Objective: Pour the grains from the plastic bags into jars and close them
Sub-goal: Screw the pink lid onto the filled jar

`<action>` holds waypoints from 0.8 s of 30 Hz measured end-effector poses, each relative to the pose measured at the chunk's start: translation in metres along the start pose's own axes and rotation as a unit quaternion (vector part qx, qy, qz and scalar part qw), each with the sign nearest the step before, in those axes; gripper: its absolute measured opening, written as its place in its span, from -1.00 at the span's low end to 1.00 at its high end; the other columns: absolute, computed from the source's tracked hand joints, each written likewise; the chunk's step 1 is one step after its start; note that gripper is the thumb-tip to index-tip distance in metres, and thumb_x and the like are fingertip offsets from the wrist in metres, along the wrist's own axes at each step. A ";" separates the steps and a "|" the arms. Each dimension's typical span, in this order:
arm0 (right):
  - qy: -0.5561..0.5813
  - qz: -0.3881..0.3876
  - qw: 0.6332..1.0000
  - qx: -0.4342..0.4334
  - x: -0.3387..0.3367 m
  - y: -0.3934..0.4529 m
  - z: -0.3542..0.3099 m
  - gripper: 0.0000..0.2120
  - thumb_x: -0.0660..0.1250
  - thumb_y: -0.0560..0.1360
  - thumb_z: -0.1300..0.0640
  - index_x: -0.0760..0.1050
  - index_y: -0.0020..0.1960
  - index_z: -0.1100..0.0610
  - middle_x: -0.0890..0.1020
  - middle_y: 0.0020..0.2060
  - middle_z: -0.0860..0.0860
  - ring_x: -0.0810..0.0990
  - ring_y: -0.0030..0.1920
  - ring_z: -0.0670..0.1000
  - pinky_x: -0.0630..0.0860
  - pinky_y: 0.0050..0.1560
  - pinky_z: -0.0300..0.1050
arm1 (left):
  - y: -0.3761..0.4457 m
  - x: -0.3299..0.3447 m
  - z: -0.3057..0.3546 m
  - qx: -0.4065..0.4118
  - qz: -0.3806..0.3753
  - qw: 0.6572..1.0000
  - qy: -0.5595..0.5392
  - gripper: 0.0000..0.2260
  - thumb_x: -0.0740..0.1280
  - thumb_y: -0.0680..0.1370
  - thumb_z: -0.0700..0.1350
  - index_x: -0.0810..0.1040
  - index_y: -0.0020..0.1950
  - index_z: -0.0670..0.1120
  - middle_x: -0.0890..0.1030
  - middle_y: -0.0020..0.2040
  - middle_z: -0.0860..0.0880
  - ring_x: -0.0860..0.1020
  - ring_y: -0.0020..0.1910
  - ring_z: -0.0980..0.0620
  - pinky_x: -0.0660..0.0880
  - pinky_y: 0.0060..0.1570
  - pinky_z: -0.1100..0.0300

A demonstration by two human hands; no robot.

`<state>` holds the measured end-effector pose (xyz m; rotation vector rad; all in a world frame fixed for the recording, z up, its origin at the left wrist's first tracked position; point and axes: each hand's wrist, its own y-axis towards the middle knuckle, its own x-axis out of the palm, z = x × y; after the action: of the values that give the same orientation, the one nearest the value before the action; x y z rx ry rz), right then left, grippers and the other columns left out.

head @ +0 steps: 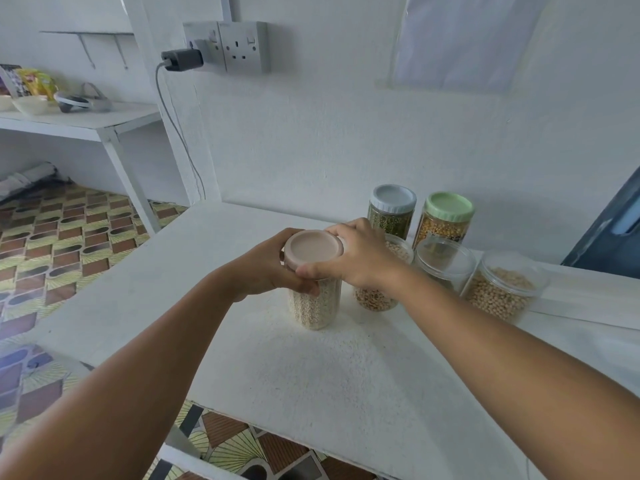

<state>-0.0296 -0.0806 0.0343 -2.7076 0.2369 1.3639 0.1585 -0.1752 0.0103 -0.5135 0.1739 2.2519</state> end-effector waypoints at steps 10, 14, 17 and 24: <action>-0.014 0.083 0.996 0.018 0.014 -0.009 -0.002 -0.04 0.42 0.15 -0.59 0.40 0.43 -0.16 0.34 0.21 -0.08 0.23 0.36 0.05 0.34 0.39 0.06 | 0.001 0.005 0.000 0.010 -0.001 1.000 -0.008 -0.33 0.65 0.32 -0.34 0.51 0.30 0.09 0.68 0.05 0.20 0.64 0.06 0.21 0.58 -0.04 0.28; -0.006 0.089 0.996 0.017 0.016 -0.013 -0.002 -0.06 0.46 0.20 -0.55 0.38 0.45 -0.13 0.33 0.23 -0.04 0.23 0.37 0.07 0.31 0.35 -0.01 | 0.000 0.006 0.003 0.009 -0.005 1.000 -0.008 -0.32 0.65 0.32 -0.35 0.51 0.30 0.10 0.68 0.05 0.21 0.64 0.08 0.20 0.58 -0.03 0.29; -0.005 0.076 0.997 0.024 0.012 -0.016 0.001 -0.03 0.43 0.16 -0.59 0.38 0.45 -0.16 0.31 0.24 -0.05 0.21 0.39 0.06 0.27 0.35 -0.01 | -0.002 0.009 0.005 0.014 -0.015 1.000 -0.009 -0.34 0.65 0.33 -0.35 0.52 0.29 0.08 0.68 0.05 0.19 0.64 0.10 0.15 0.59 -0.02 0.27; -0.017 0.072 0.997 0.027 -0.005 -0.044 0.018 -0.07 0.42 0.10 -0.63 0.45 0.36 -0.22 0.29 0.17 -0.11 0.18 0.40 0.02 0.27 0.46 0.05 | -0.006 0.030 0.013 0.019 -0.041 0.999 0.008 -0.30 0.70 0.30 -0.27 0.51 0.34 0.05 0.66 0.14 0.08 0.65 0.14 0.07 0.64 0.07 0.09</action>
<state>-0.0384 -0.0341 0.0289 -2.6652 0.4688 1.4172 0.1406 -0.1469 0.0094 -0.5104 0.2010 2.1615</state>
